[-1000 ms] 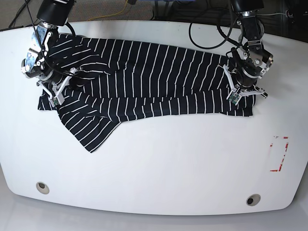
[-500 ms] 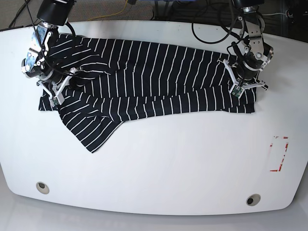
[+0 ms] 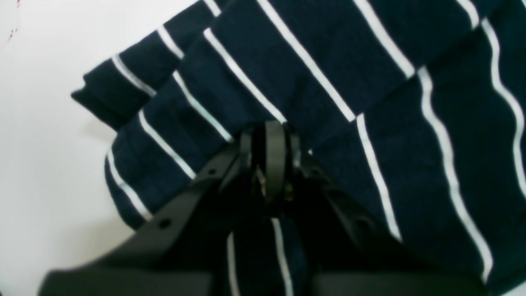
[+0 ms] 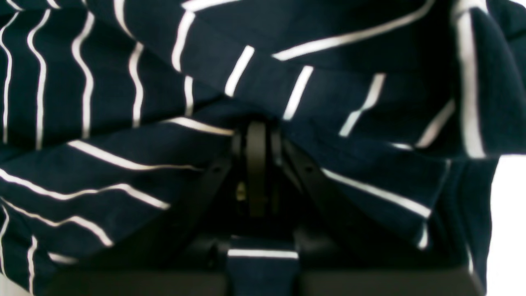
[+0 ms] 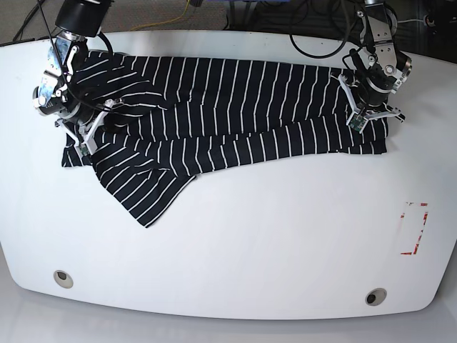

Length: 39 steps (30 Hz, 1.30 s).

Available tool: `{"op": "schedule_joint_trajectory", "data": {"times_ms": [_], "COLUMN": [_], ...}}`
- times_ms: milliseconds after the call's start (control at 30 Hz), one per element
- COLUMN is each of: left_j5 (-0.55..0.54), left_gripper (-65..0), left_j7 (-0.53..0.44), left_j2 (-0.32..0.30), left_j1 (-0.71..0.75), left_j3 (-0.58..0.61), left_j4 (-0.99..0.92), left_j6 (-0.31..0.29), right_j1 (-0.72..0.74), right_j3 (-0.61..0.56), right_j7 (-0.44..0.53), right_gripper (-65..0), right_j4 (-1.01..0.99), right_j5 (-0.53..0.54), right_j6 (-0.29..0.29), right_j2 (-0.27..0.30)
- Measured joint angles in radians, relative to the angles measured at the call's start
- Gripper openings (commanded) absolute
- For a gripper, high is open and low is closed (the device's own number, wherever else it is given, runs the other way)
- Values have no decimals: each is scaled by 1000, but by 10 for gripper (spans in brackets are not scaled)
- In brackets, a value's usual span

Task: Layout the t-shirt on the table in an organized manner, then fold the t-shirt properly
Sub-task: 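Move the right gripper to the folded edge and grasp the fabric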

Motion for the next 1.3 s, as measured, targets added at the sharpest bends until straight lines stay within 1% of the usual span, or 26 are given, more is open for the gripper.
{"op": "schedule_joint_trajectory", "data": {"times_ms": [200,300,433,500,633,667,733,800,833,867,933,1000,1067,1133,1300], "left_j5": [28,33,27,28,28,27,28,28,28,28,28,28,29,31,31], "left_gripper": [-625,-625,-625,-624,-624,-620,-592,-519,-484,-432,-362,-330,-324,-330,-328], "left_j7": [62,102,139,152,158,158,158,158,158,158,158,158,166,165,164], "left_j2": [5,2,1,-1,-2,-1,-1,-1,-1,-1,-1,-1,-1,-1,0], "left_j1": [9,-4,-34,-43,-53,-53,-53,-53,-53,-53,-55,-61,-74,-90,-138], "left_j3": [1,11,24,24,23,24,24,24,24,24,24,23,21,21,24], "left_j4": [54,76,98,109,121,122,124,126,126,126,127,127,127,127,127], "left_j6": [-7,-29,-40,-37,-36,-37,-36,-36,-36,-36,-36,-37,-37,-37,-36], "right_j1": [-8,-13,-15,-14,-13,-11,-5,3,5,8,15,36,71,110,226], "right_j3": [-5,-5,-5,-5,-5,-5,-5,-5,-2,4,17,23,22,21,18], "right_j7": [-35,-59,-125,-127,-127,-128,-152,-172,-172,-172,-172,-181,-191,-185,-176], "right_gripper": [-639,-639,-634,-600,-489,-453,-417,-389,-382,-369,-341,-314,-281,-253,-175], "right_j4": [46,74,116,139,200,216,253,279,290,298,315,317,304,279,157], "right_j5": [-21,-37,-52,-52,-51,-52,-51,-51,-51,-51,-48,-50,-68,-60,-57], "right_j6": [0,0,0,0,0,0,0,0,0,0,0,0,0,0,0], "right_j2": [-6,-9,-10,-11,-13,-13,-15,-15,-14,-14,-14,-14,-15,-16,-17]}}
